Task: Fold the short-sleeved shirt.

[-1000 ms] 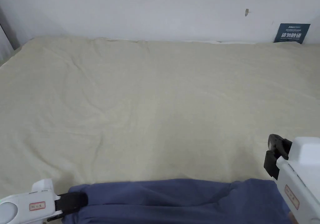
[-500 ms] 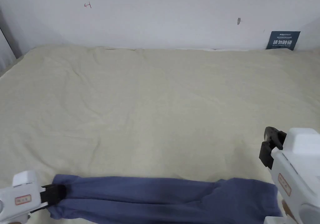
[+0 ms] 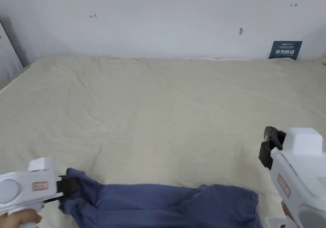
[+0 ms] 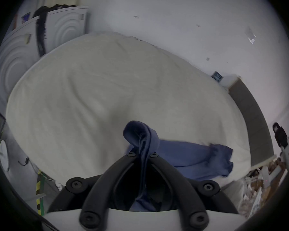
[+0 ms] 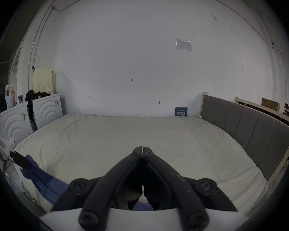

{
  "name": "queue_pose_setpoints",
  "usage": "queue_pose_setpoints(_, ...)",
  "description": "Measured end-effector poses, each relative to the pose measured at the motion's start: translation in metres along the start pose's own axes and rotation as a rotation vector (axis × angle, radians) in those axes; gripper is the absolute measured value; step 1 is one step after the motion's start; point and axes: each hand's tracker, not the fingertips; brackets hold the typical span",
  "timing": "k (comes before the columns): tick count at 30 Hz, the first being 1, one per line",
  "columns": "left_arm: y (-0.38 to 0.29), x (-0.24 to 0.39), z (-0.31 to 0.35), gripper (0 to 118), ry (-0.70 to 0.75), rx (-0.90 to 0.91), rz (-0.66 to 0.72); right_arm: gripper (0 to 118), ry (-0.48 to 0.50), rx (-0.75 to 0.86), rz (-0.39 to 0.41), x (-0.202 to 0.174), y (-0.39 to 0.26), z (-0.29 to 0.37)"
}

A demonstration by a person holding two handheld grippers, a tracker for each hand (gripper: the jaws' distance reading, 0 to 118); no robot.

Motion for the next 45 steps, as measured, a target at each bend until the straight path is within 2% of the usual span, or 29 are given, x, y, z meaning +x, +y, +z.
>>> queue_pose_setpoints(5, -0.017, 0.076, -0.031, 7, -0.110, -0.093, -0.065, 2, 0.006, 0.004, -0.014, 0.003, 0.000, 0.006)
queue_pose_setpoints(11, -0.040, 0.131, -0.092, 7, -0.161, -0.191, -0.089, 2, 0.005, 0.005, -0.009, 0.007, -0.001, 0.010)
queue_pose_setpoints(17, -0.057, 0.149, -0.143, 10, -0.102, -0.230, -0.131, 2, -0.014, -0.007, -0.012, 0.015, -0.004, 0.011)
queue_pose_setpoints(18, -0.061, 0.150, -0.147, 24, -0.096, -0.232, -0.125, 2, -0.018, -0.009, -0.011, 0.016, -0.005, 0.011)
queue_pose_setpoints(19, -0.061, 0.149, -0.148, 49, -0.102, -0.235, -0.102, 2, -0.022, -0.010, -0.013, 0.017, -0.005, 0.012)
queue_pose_setpoints(21, -0.058, 0.147, -0.144, 105, -0.168, -0.226, -0.063, 2, -0.022, -0.010, -0.018, 0.018, -0.005, 0.014)
queue_pose_setpoints(22, -0.058, 0.148, -0.129, 115, -0.193, -0.205, -0.064, 2, -0.021, -0.011, -0.018, 0.018, -0.005, 0.014)
queue_pose_setpoints(23, -0.055, 0.147, -0.122, 115, -0.206, -0.173, -0.068, 2, -0.020, -0.012, -0.018, 0.018, -0.005, 0.014)
queue_pose_setpoints(29, -0.042, 0.140, -0.067, 109, -0.176, 0.020, -0.110, 2, -0.012, -0.009, -0.021, 0.016, -0.004, 0.014)
queue_pose_setpoints(31, -0.040, 0.129, -0.051, 96, -0.141, 0.097, -0.132, 2, -0.006, -0.005, -0.016, 0.014, -0.004, 0.015)
queue_pose_setpoints(32, -0.039, 0.125, -0.044, 87, -0.115, 0.139, -0.145, 2, -0.002, -0.005, -0.012, 0.013, -0.003, 0.015)
queue_pose_setpoints(34, -0.043, 0.119, -0.034, 57, -0.060, 0.203, -0.174, 2, 0.004, -0.003, -0.010, 0.012, -0.003, 0.015)
queue_pose_setpoints(35, -0.045, 0.116, -0.031, 40, -0.034, 0.225, -0.182, 2, 0.007, -0.002, -0.010, 0.011, -0.003, 0.015)
queue_pose_setpoints(36, -0.048, 0.113, -0.031, 17, -0.019, 0.240, -0.201, 2, 0.008, 0.000, -0.010, 0.010, -0.003, 0.015)
queue_pose_setpoints(37, -0.052, 0.109, -0.031, 4, -0.013, 0.255, -0.220, 2, 0.008, 0.003, -0.010, 0.010, -0.003, 0.014)
queue_pose_setpoints(39, -0.056, 0.100, -0.038, 0, -0.011, 0.248, -0.222, 2, 0.004, 0.011, -0.014, 0.008, -0.003, 0.015)
queue_pose_setpoints(45, -0.086, 0.105, -0.062, 0, 0.038, 0.161, -0.232, 2, 0.011, 0.020, -0.017, 0.005, 0.001, 0.016)
